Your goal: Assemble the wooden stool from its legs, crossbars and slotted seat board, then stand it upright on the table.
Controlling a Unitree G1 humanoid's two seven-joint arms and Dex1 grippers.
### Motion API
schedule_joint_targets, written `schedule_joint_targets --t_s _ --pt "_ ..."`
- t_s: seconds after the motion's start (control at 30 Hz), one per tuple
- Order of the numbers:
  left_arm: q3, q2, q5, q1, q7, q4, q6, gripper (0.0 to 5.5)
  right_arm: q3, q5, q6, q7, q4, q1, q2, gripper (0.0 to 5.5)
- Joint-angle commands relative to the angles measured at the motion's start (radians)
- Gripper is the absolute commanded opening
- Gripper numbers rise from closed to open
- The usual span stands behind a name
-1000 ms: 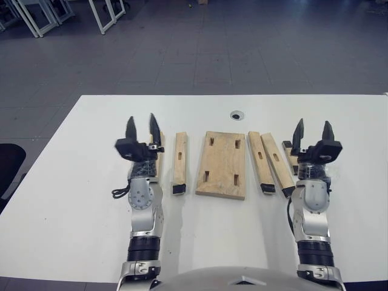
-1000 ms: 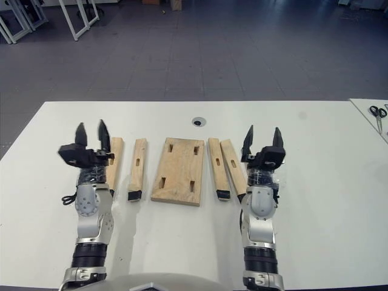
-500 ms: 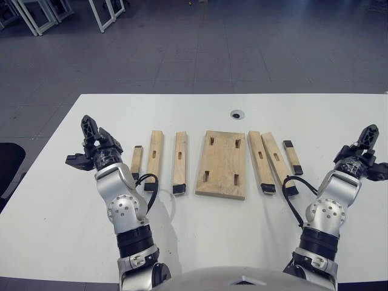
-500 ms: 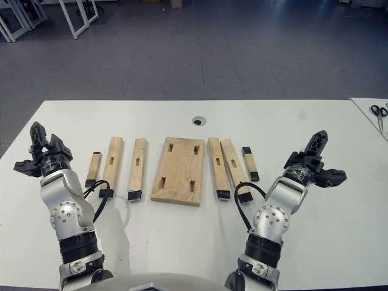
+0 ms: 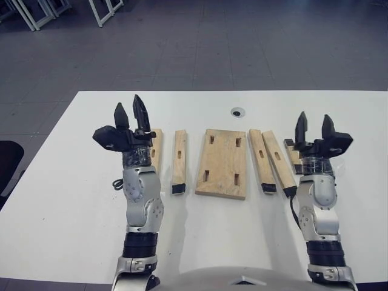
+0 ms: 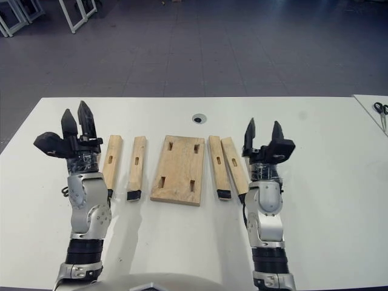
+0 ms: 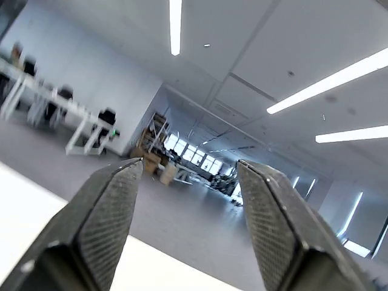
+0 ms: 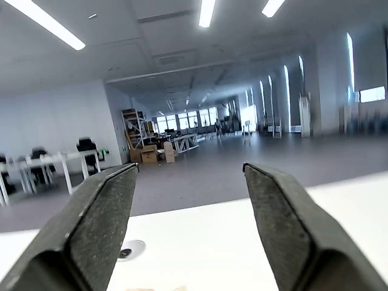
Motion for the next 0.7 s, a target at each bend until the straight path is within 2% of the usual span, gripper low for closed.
schedule_joint_targets --t_s 0.03,0.3,0.37,0.43,0.5,0.7 --pt "-0.064 0.087 0.396 0.015 -0.016 0.008 -0.071 2.83 0.089 -0.291 -0.066 0.001 0.047 0.010 -0.061 3.17" --pt "-0.065 0.039 0.402 0.015 -0.031 0.031 -0.080 2.83 0.039 -0.278 -0.034 -0.018 0.053 0.011 -0.004 3.17" --pt "-0.064 0.033 0.400 0.016 -0.035 0.035 -0.075 2.83 0.002 -0.228 0.057 -0.020 0.038 0.014 0.020 3.17" --pt "-0.061 0.027 0.398 0.021 -0.037 0.038 -0.072 2.83 -0.038 -0.185 0.274 0.005 0.024 0.025 0.012 3.17" --pt "-0.058 0.024 0.394 0.025 -0.039 0.040 -0.069 2.83 -0.069 -0.168 0.396 0.023 0.022 0.037 -0.007 3.17" --pt "-0.047 0.012 0.389 0.033 -0.046 0.044 -0.062 2.83 -0.096 -0.160 0.615 0.094 0.017 0.084 -0.056 3.17"
